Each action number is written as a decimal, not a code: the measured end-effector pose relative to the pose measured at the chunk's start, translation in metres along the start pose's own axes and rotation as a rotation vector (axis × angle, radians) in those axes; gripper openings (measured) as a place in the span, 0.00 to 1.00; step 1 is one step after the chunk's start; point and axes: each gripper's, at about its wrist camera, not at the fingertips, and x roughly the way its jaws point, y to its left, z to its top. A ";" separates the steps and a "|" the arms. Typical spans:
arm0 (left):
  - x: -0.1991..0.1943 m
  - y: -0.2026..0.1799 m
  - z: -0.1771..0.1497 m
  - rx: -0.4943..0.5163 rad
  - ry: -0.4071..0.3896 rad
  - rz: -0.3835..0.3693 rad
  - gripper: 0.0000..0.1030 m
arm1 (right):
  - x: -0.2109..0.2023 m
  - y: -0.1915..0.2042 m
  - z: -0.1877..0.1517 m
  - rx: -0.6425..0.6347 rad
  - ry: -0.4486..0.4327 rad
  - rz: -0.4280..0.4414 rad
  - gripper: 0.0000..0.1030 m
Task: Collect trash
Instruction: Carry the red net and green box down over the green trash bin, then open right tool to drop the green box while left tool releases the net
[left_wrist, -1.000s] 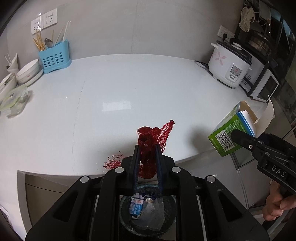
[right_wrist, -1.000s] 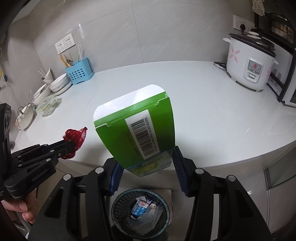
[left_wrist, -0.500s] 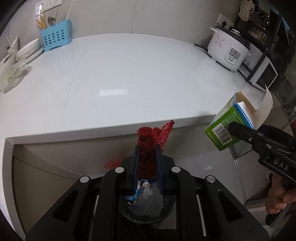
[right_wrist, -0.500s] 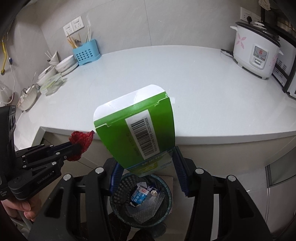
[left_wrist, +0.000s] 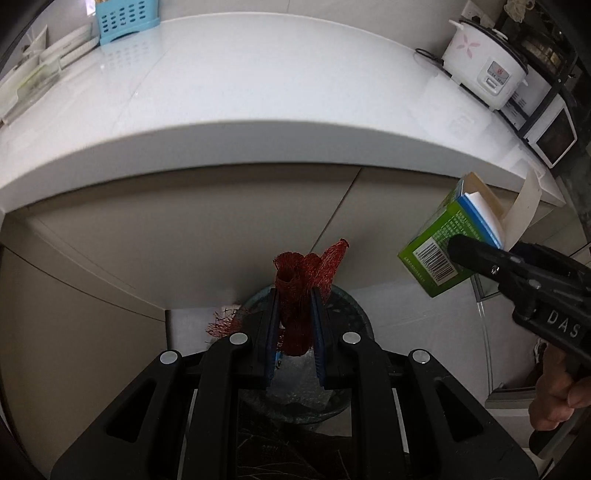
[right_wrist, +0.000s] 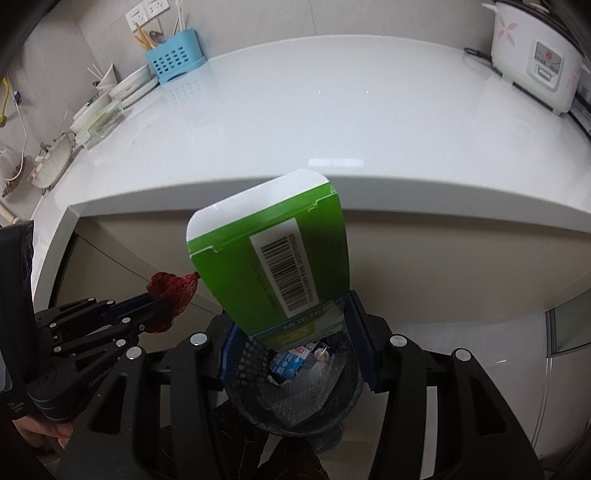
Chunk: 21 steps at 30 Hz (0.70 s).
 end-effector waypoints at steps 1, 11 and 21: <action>0.002 0.002 -0.002 -0.006 0.005 0.001 0.15 | 0.004 0.001 -0.003 -0.002 0.009 0.001 0.47; 0.012 0.013 -0.016 -0.015 0.055 0.019 0.15 | 0.046 0.017 -0.034 -0.016 0.126 0.006 0.48; 0.022 0.021 -0.024 -0.021 0.089 0.017 0.15 | 0.049 0.014 -0.039 0.006 0.135 -0.017 0.71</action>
